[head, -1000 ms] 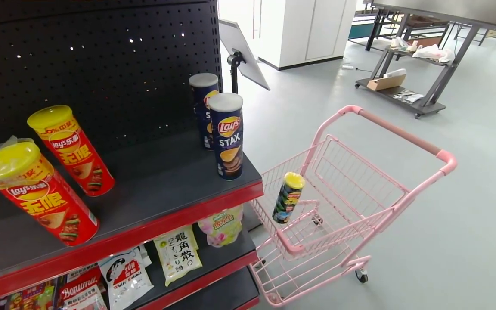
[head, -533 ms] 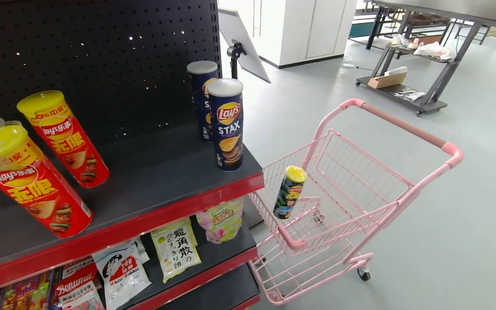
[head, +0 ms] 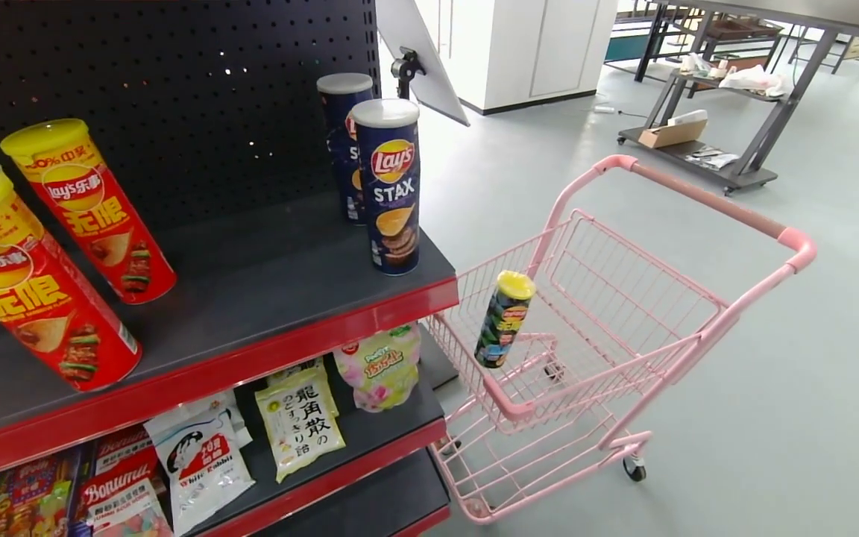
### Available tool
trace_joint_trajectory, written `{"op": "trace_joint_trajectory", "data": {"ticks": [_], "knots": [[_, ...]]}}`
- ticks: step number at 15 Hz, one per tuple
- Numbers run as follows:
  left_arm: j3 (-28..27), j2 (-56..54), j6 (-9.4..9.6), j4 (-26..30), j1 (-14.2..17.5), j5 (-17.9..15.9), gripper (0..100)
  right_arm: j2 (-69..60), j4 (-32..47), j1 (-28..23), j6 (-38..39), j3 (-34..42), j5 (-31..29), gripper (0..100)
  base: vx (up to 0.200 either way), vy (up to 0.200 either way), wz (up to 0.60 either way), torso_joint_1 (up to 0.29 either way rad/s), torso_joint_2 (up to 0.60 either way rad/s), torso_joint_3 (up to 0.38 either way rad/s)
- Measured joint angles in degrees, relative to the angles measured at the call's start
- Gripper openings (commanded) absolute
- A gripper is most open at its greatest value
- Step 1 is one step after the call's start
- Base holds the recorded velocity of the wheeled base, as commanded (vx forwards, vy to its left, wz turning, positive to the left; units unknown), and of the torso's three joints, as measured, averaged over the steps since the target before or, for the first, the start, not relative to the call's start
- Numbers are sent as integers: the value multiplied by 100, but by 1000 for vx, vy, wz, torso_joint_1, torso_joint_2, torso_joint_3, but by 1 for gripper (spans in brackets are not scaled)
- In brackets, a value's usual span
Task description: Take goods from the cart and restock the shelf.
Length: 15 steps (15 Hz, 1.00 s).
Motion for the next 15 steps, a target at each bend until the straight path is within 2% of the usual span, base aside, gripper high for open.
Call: {"op": "trace_joint_trajectory", "data": {"ticks": [4,6,9,15], "knots": [[2,7,0,-2,-10,2,100,-2,-7,4,2,11,-1,100,0,0,600,-149,420,259],[0,5,0,-13,-2,6,100,-5,-5,6,5,11,7,100,0,0,0,-181,527,347],[-4,2,0,-15,-16,11,100,-55,17,6,-96,52,0,100,0,0,0,-62,208,134],[-30,16,0,-28,-5,11,100,-206,11,4,-140,232,-23,100,0,0,-600,-4,23,15]]}}
